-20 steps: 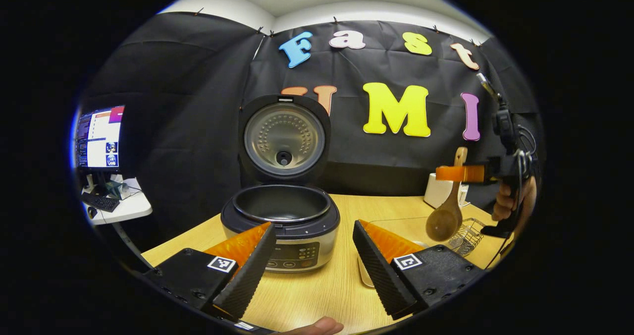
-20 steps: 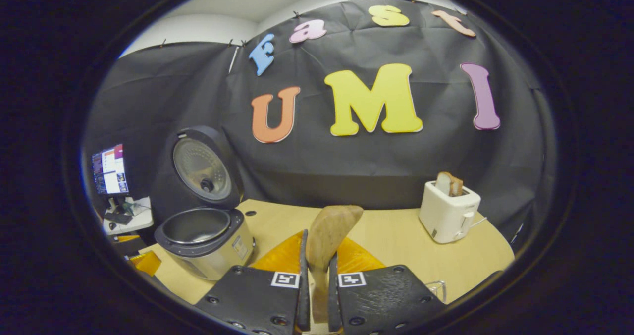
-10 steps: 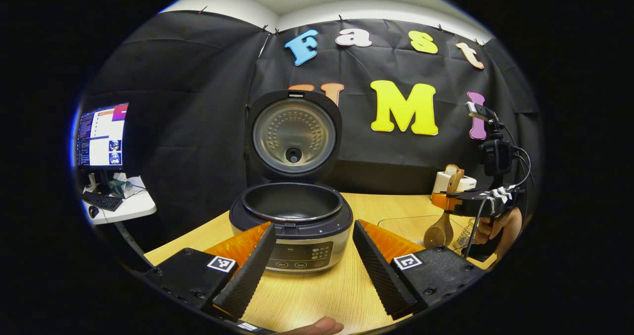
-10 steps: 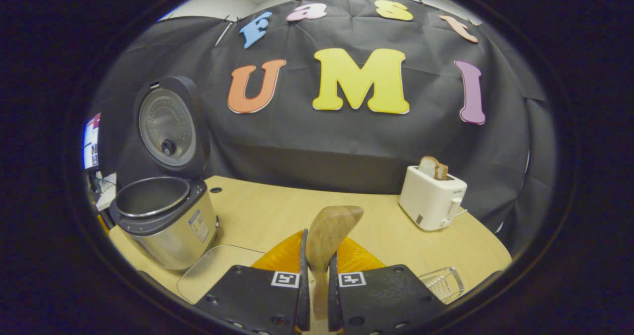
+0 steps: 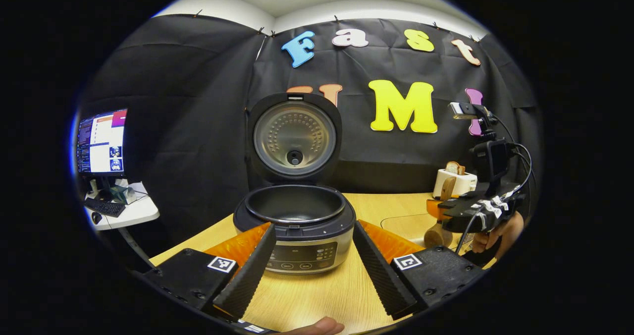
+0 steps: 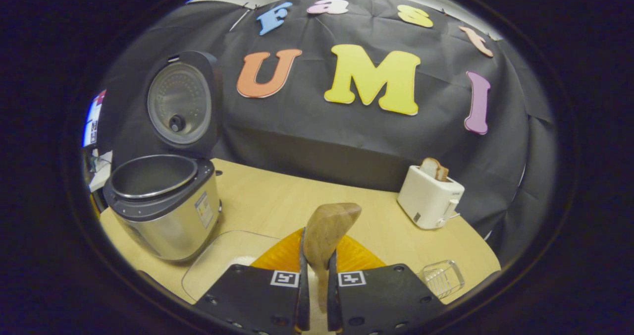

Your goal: Close the left gripper, press the button to open the rice cooker; take a wooden spoon from the chopstick holder with the right hand, scoop a spoonful of rice and pour it into the rice cooker, then put the wooden spoon back into the chopstick holder.

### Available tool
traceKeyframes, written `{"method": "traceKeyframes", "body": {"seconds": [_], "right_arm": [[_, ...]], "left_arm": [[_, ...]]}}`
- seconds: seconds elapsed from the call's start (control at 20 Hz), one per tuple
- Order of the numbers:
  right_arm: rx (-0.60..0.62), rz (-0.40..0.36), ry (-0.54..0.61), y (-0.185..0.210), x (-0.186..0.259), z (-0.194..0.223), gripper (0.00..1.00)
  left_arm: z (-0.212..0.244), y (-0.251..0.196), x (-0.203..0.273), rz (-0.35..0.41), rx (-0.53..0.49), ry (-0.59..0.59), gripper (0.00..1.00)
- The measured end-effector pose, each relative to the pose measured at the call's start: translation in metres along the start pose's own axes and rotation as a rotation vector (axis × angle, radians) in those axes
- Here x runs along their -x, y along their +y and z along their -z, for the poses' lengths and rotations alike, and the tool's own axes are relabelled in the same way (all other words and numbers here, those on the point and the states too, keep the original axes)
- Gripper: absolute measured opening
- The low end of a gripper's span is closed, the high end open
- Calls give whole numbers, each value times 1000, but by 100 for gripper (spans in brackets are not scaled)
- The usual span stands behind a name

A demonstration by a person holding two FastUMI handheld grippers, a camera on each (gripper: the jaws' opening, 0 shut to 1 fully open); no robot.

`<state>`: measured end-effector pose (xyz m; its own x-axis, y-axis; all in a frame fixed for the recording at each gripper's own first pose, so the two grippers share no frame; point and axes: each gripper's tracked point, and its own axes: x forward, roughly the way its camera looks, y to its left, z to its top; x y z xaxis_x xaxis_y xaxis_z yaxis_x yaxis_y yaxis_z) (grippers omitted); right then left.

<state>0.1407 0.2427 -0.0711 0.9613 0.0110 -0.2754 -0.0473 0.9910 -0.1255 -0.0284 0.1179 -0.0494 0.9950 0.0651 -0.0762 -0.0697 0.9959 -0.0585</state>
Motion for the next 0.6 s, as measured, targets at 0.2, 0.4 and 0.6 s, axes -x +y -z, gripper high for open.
{"method": "traceKeyframes", "body": {"seconds": [0.2, 0.4, 0.6], "right_arm": [[-116, -68, 54, 9, 8, 9, 14], [-254, -107, 96, 16, 7, 12, 14], [-365, -123, 111, 15, 6, 11, 14]], "left_arm": [[-3, -3, 3, 10, 11, -14, 99], [-5, -7, 4, 20, 19, -15, 99], [-4, -10, 3, 28, 21, -12, 99]]}}
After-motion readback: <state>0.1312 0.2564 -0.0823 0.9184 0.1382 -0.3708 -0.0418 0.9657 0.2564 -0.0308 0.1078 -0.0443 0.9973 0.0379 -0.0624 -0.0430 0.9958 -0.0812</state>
